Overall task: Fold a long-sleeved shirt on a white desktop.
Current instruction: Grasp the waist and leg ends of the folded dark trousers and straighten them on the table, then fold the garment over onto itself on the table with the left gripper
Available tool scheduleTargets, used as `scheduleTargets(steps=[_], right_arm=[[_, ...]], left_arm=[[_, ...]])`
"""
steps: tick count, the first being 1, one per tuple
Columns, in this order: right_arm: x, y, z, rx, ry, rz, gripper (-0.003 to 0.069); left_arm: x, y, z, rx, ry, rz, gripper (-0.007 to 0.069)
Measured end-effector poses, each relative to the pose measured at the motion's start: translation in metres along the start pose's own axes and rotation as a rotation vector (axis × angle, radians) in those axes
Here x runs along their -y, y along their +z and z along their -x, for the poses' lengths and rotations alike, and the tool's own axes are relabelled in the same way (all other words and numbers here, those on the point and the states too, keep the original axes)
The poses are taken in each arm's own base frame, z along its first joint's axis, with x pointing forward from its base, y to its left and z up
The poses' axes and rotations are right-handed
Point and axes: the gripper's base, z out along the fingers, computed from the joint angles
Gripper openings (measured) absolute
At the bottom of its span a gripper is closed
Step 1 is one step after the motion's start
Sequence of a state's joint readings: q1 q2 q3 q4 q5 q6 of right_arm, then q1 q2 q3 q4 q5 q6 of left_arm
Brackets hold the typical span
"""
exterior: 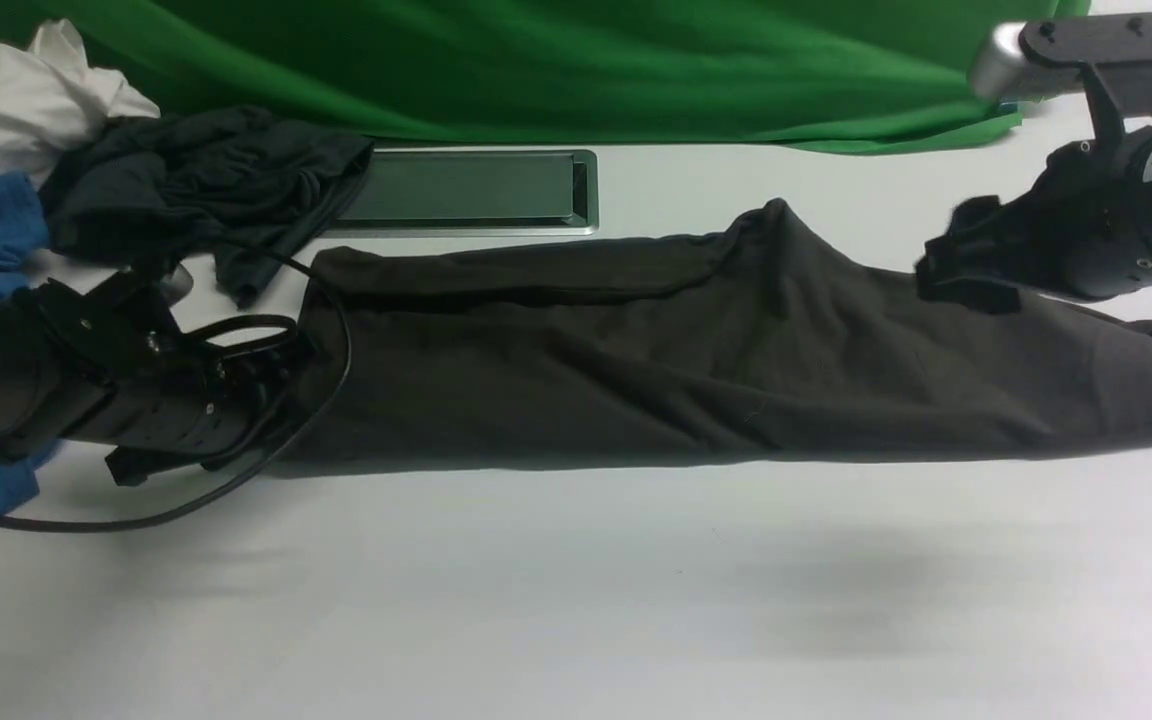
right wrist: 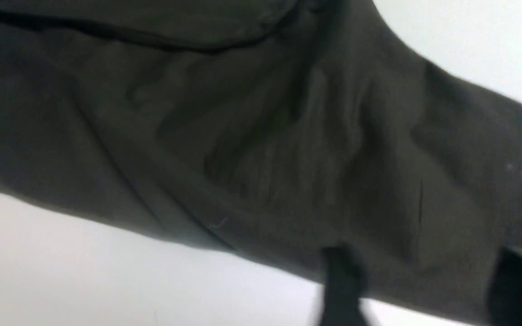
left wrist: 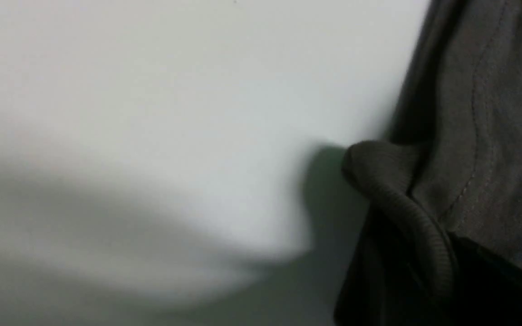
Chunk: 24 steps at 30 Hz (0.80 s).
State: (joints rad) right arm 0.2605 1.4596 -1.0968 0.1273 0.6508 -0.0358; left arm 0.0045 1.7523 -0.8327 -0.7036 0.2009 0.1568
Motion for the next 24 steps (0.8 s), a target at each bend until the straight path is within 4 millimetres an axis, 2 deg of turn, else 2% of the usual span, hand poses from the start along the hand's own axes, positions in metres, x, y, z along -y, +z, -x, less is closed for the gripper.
scheduleTargets(steps=[2,3,4,7,12,15,17,20,21,23,24], right_arm=[[0.000,-0.004,-0.001,-0.003,0.000,0.002,0.0126],[0.000,-0.004,-0.001,-0.003,0.000,0.002,0.0115],[-0.001,-0.011,-0.001,0.006,-0.002,0.003,0.0059],[-0.003,-0.028,-0.001,0.032,-0.006,0.007,0.0026],[-0.006,-0.062,-0.002,0.111,-0.009,0.019,0.0020],[-0.008,-0.084,-0.004,0.174,-0.004,0.034,0.0019],[-0.009,-0.092,-0.004,0.197,-0.003,0.038,0.0019],[-0.010,-0.107,-0.006,0.248,-0.003,0.046,0.0019],[-0.011,-0.112,-0.007,0.262,-0.002,0.049,0.0019],[-0.011,-0.116,-0.008,0.274,-0.002,0.051,0.0019],[-0.011,-0.119,-0.008,0.282,-0.002,0.052,0.0019]], left_arm=[[-0.003,-0.005,0.002,-0.005,-0.008,-0.003,0.0123],[-0.004,-0.006,0.002,-0.007,-0.008,-0.004,0.0123],[-0.007,-0.012,0.006,-0.001,-0.017,-0.006,0.0123],[-0.017,-0.032,0.017,0.049,-0.049,-0.012,0.0123],[-0.028,-0.069,0.036,0.179,-0.071,-0.022,0.0123],[-0.023,-0.090,0.046,0.244,-0.034,-0.050,0.0123],[-0.016,-0.097,0.052,0.260,-0.023,-0.074,0.0123],[0.021,-0.113,0.069,0.295,0.056,-0.181,0.0123],[0.046,-0.119,0.075,0.312,0.107,-0.242,0.0123],[0.078,-0.126,0.080,0.333,0.174,-0.316,0.0123],[0.107,-0.129,0.080,0.336,0.227,-0.379,0.0123]])
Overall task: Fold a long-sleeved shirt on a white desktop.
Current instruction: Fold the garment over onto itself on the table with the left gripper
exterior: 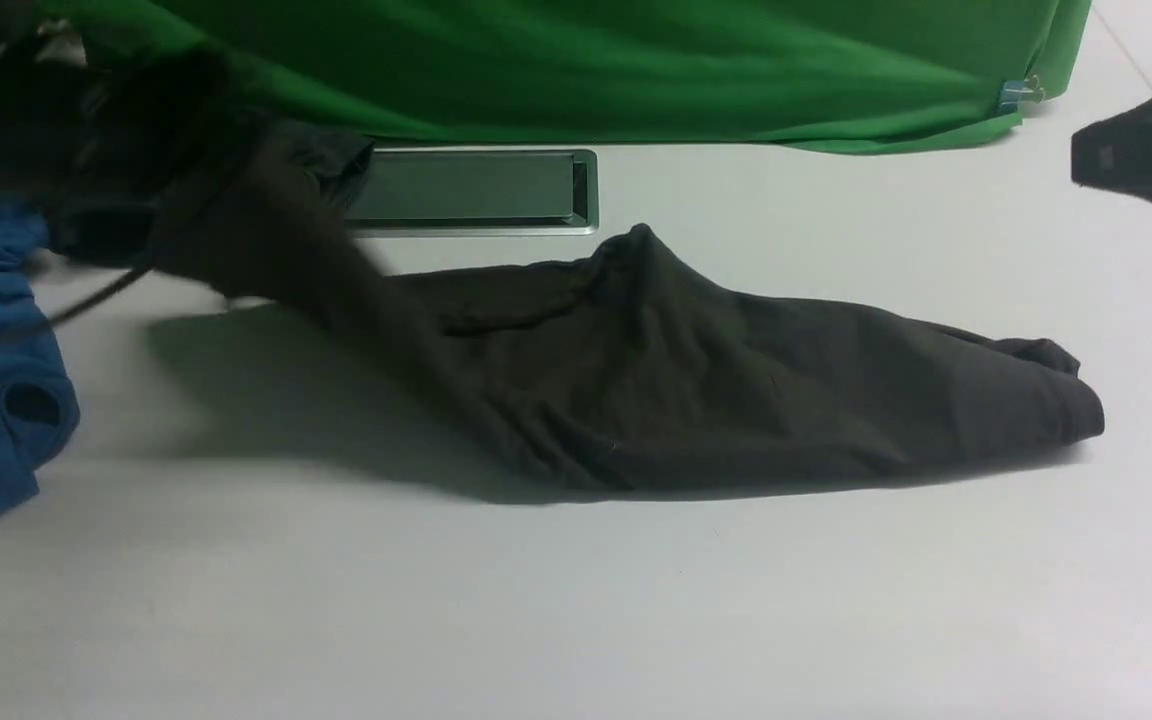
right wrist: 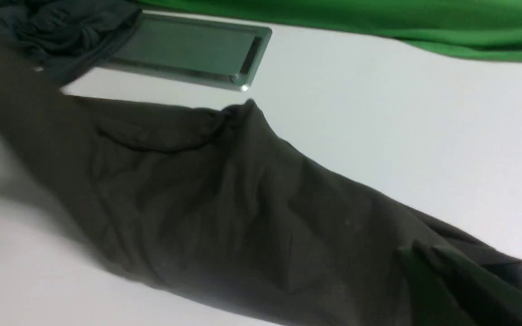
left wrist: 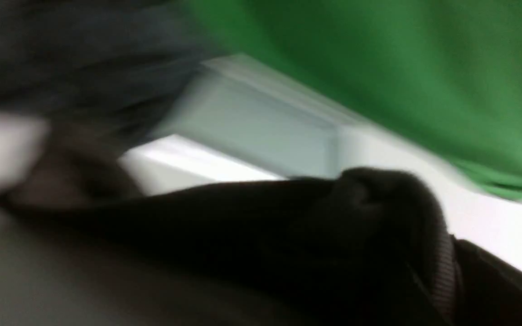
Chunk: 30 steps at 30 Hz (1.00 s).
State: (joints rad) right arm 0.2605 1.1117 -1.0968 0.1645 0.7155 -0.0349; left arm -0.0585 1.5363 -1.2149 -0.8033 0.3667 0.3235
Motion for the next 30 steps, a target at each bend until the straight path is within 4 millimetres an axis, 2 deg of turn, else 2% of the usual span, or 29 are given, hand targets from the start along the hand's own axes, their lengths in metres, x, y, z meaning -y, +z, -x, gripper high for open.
scheduleTargets(steps=[2,3,4,5,7,9,10,11,12,15,18,20,23,24,25,26,28,30], right_arm=[[-0.001,-0.004,0.000,0.010,0.001,0.004,0.0020],[-0.001,-0.005,0.000,0.011,0.001,0.004,0.0020],[-0.001,-0.006,0.000,0.014,0.001,0.005,0.0021],[-0.001,-0.007,0.000,0.017,0.003,0.007,0.0022],[-0.002,-0.010,0.000,0.020,0.002,0.008,0.0025],[-0.002,-0.012,-0.001,0.019,0.003,0.009,0.0028],[-0.002,-0.012,-0.001,0.016,0.003,0.010,0.0031],[-0.002,-0.013,-0.002,0.010,0.003,0.011,0.0032],[-0.002,-0.013,-0.002,0.003,0.002,0.011,0.0035],[-0.002,-0.014,-0.005,-0.025,-0.003,0.013,0.0040],[-0.002,-0.014,-0.006,-0.041,-0.020,0.014,0.0043],[-0.002,-0.014,-0.007,-0.046,-0.027,0.013,0.0050],[-0.003,-0.015,-0.007,-0.042,-0.030,0.014,0.0058],[-0.003,-0.015,-0.007,-0.039,-0.030,0.014,0.0059],[-0.003,-0.018,-0.006,-0.024,-0.031,0.015,0.0062],[-0.003,-0.020,-0.006,-0.015,-0.031,0.015,0.0064],[-0.004,-0.028,-0.003,0.037,-0.035,0.015,0.0077],[-0.004,-0.032,-0.002,0.058,-0.044,0.015,0.0084]], left_arm=[[0.058,0.025,-0.004,-0.024,0.081,-0.139,0.0123],[0.060,0.023,0.000,-0.013,0.084,-0.145,0.0123],[0.079,0.034,-0.008,-0.036,0.107,-0.187,0.0123],[0.115,0.052,-0.021,-0.066,0.149,-0.265,0.0123],[0.161,0.076,-0.046,-0.114,0.193,-0.361,0.0123],[0.202,0.104,-0.088,-0.191,0.241,-0.438,0.0123],[0.220,0.122,-0.120,-0.244,0.276,-0.465,0.0123],[0.234,0.131,-0.137,-0.263,0.300,-0.489,0.0123],[0.243,0.144,-0.164,-0.306,0.329,-0.500,0.0123],[0.260,0.174,-0.227,-0.389,0.388,-0.513,0.0148],[0.264,0.186,-0.255,-0.426,0.408,-0.510,0.0217],[0.267,0.187,-0.257,-0.428,0.423,-0.514,0.0327],[0.273,0.175,-0.243,-0.424,0.456,-0.528,0.0487],[0.274,0.173,-0.240,-0.420,0.466,-0.530,0.0499],[0.278,0.161,-0.225,-0.421,0.513,-0.536,0.0589],[0.278,0.156,-0.219,-0.428,0.542,-0.530,0.0623],[0.275,0.137,-0.187,-0.434,0.590,-0.484,0.0671],[0.269,0.129,-0.170,-0.436,0.601,-0.442,0.0680]])
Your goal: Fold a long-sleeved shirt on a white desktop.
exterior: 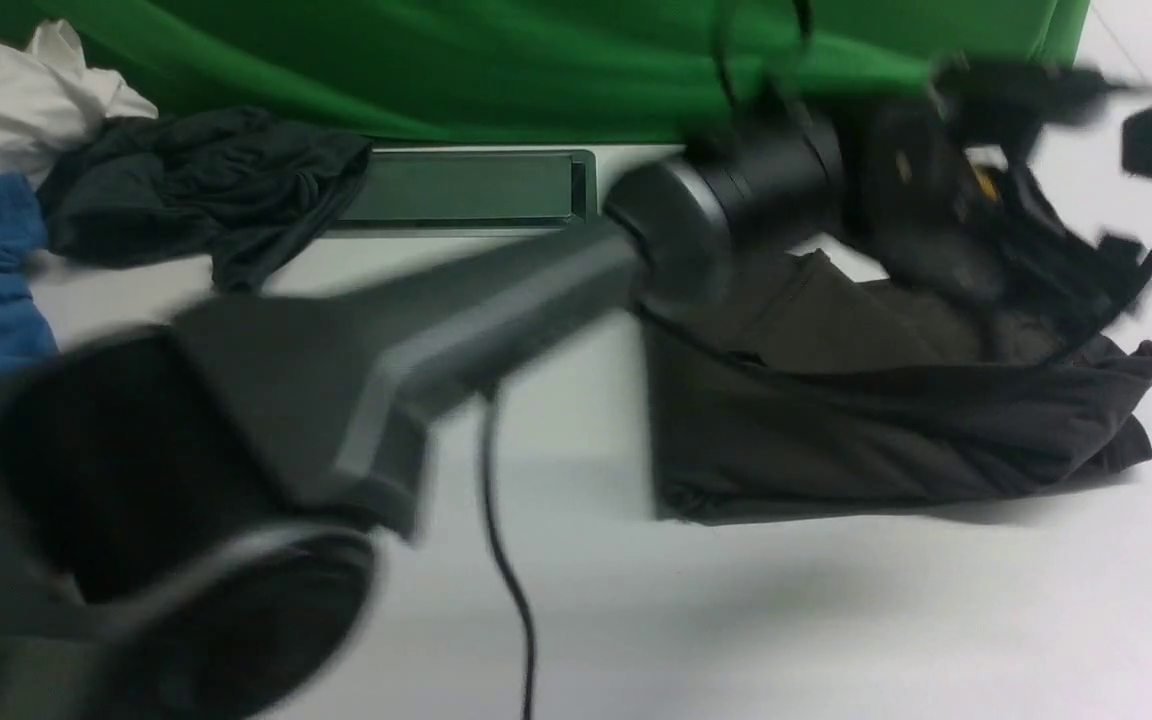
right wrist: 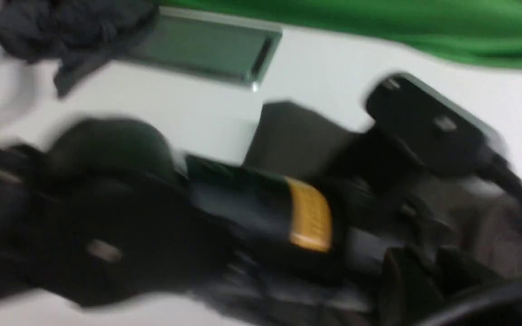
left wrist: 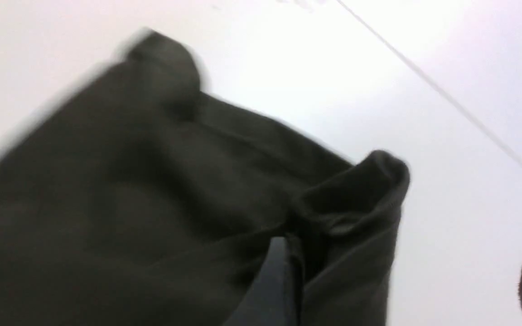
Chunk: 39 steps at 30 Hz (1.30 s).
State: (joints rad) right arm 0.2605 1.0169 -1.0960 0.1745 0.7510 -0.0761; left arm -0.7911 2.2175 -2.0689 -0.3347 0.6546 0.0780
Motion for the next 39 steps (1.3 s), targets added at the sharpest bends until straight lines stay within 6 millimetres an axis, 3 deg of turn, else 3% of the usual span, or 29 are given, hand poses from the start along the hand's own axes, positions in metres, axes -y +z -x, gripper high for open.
scheduleTargets(steps=[2,4,6,8,10,13,18,21,28,31,34,36,39], right_arm=[[-0.001,-0.006,0.001,0.028,-0.028,0.000,0.0104],[-0.001,-0.007,0.001,0.024,-0.079,0.001,0.0160],[0.000,-0.002,-0.001,-0.007,-0.106,0.003,0.0214],[0.001,0.007,-0.004,-0.056,-0.134,0.006,0.0270],[0.001,0.038,-0.010,-0.172,-0.231,0.030,0.0353],[-0.003,0.074,-0.017,-0.259,-0.361,0.075,0.0375],[-0.011,0.140,-0.036,-0.359,-0.646,0.131,0.0381],[-0.011,0.180,-0.050,-0.399,-0.802,0.116,0.0381],[-0.004,0.242,-0.080,-0.479,-0.859,0.122,0.0380],[0.000,0.255,-0.090,-0.504,-0.830,0.118,0.0340],[0.007,0.261,-0.091,-0.504,-0.767,0.092,0.0146],[0.012,0.259,-0.087,-0.489,-0.731,0.071,0.0065],[0.024,0.250,-0.075,-0.445,-0.643,0.019,0.0026]], left_arm=[[-0.024,-0.034,0.013,-0.029,-0.008,0.113,0.0690],[-0.062,-0.078,0.022,-0.092,-0.063,0.248,0.0693],[-0.086,-0.099,0.022,-0.135,-0.107,0.304,0.0693],[-0.105,-0.113,0.017,-0.210,-0.152,0.338,0.0693],[-0.132,-0.125,0.002,-0.318,-0.218,0.350,0.0693],[-0.146,-0.122,-0.020,-0.409,-0.259,0.315,0.0693],[-0.148,-0.117,-0.065,-0.523,-0.305,0.272,0.0693],[-0.142,-0.126,-0.081,-0.494,-0.308,0.277,0.0689],[-0.137,-0.138,-0.107,-0.444,-0.315,0.301,0.0666],[-0.139,-0.138,-0.112,-0.442,-0.320,0.306,0.0657],[-0.140,-0.137,-0.114,-0.438,-0.322,0.310,0.0643],[-0.141,-0.136,-0.113,-0.425,-0.321,0.313,0.0631],[-0.141,-0.136,-0.112,-0.409,-0.322,0.313,0.0613]])
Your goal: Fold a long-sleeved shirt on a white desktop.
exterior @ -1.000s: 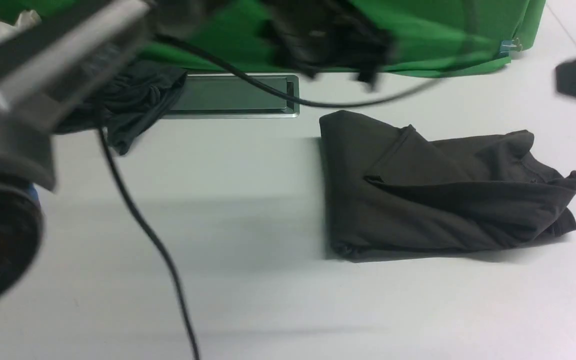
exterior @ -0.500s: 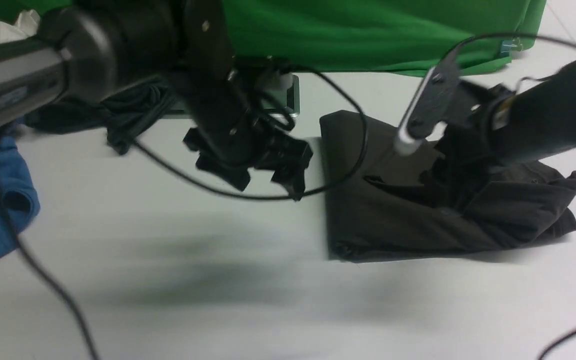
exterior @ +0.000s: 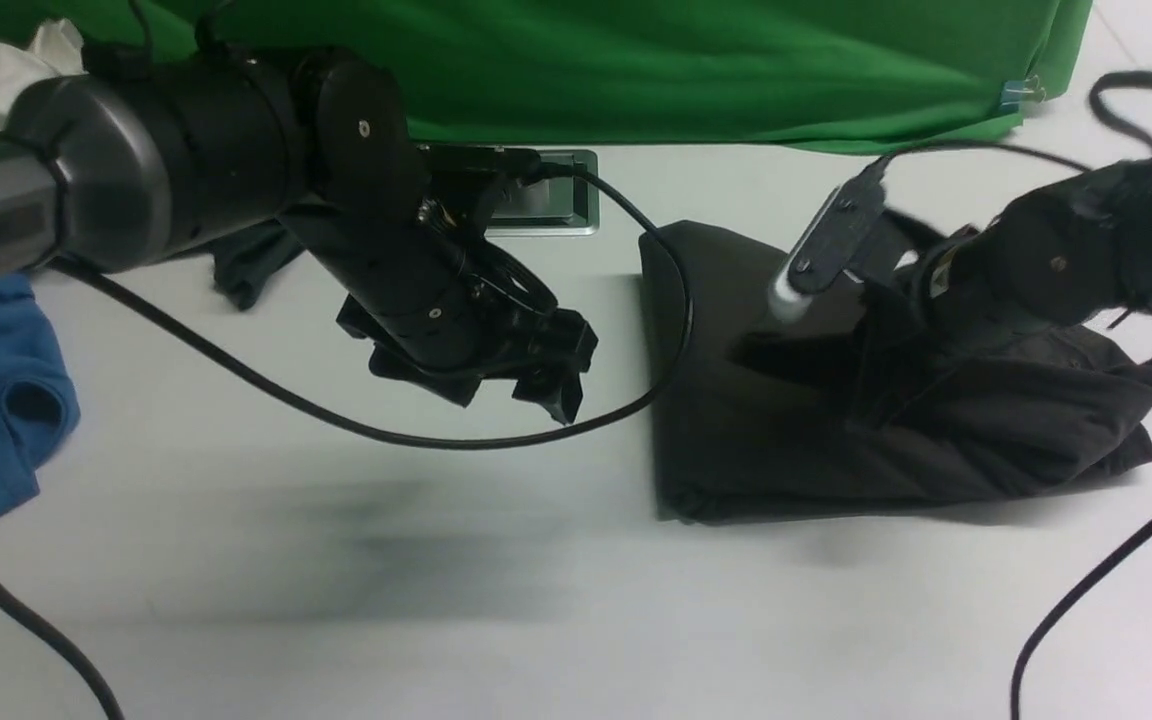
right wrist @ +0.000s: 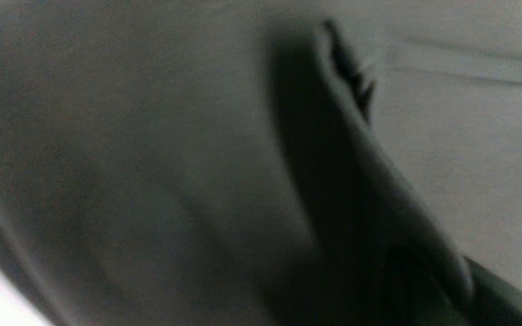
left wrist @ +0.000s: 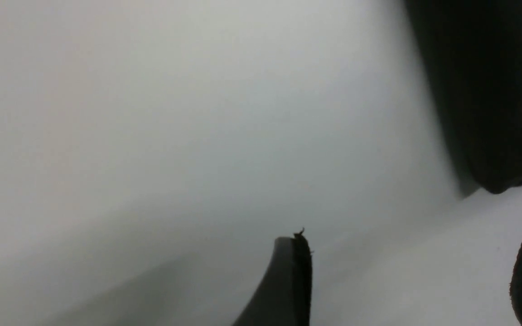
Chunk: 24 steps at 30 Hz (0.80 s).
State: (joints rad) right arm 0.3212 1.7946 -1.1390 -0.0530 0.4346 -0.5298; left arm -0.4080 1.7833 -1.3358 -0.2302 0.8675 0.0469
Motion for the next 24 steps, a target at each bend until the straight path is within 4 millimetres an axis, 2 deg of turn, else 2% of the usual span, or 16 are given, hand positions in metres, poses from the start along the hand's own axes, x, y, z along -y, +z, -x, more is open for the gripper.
scheduleTargets(steps=[3,4,5,6,9,10,11,12,14,16,19,20,21,22,23,24], right_arm=[[0.016,-0.012,-0.004,0.025,0.108,-0.040,0.0023],[0.031,-0.019,-0.012,0.036,0.217,-0.075,0.0022],[0.035,-0.020,-0.014,0.035,0.246,-0.083,0.0022],[0.053,-0.023,-0.027,0.037,0.362,-0.119,0.0022],[0.084,-0.023,-0.055,0.025,0.555,-0.182,0.0022],[0.086,-0.023,-0.057,0.026,0.574,-0.186,0.0024],[0.099,-0.018,-0.073,0.015,0.662,-0.211,0.0034],[0.099,-0.017,-0.073,0.013,0.666,-0.210,0.0034],[0.107,-0.010,-0.087,-0.004,0.741,-0.223,0.0084],[0.109,-0.006,-0.092,-0.015,0.762,-0.225,0.0146],[0.110,-0.005,-0.093,-0.012,0.773,-0.228,0.0335],[0.111,-0.009,-0.091,0.000,0.775,-0.235,0.0424],[0.111,-0.011,-0.090,0.008,0.774,-0.238,0.0468],[0.112,-0.013,-0.090,0.013,0.774,-0.241,0.0477],[0.114,-0.024,-0.086,0.039,0.778,-0.256,0.0546],[0.114,-0.026,-0.086,0.043,0.778,-0.258,0.0546]], left_arm=[[0.000,0.000,0.000,0.003,-0.002,-0.001,0.0598],[0.000,0.000,0.000,0.003,-0.003,-0.002,0.0589],[0.000,0.000,0.000,0.003,-0.003,-0.002,0.0589],[0.000,0.000,0.000,0.003,-0.003,-0.002,0.0582],[0.000,0.000,0.000,0.003,-0.002,-0.002,0.0582],[0.000,0.000,0.000,0.003,-0.002,-0.002,0.0582],[0.000,0.000,0.000,0.003,0.000,-0.003,0.0582],[0.000,0.000,0.000,0.003,-0.001,-0.003,0.0582],[0.000,0.000,0.000,0.004,-0.003,-0.007,0.0582],[0.001,0.000,0.001,0.010,-0.007,-0.010,0.0582],[0.002,0.000,0.002,0.022,-0.014,-0.023,0.0582],[0.002,0.000,0.002,0.028,-0.015,-0.029,0.0582],[0.003,0.000,0.003,0.033,-0.016,-0.034,0.0582],[0.003,0.000,0.003,0.036,-0.018,-0.035,0.0582],[0.004,0.000,0.006,0.063,-0.029,-0.052,0.0582],[0.005,0.000,0.006,0.067,-0.035,-0.059,0.0582]])
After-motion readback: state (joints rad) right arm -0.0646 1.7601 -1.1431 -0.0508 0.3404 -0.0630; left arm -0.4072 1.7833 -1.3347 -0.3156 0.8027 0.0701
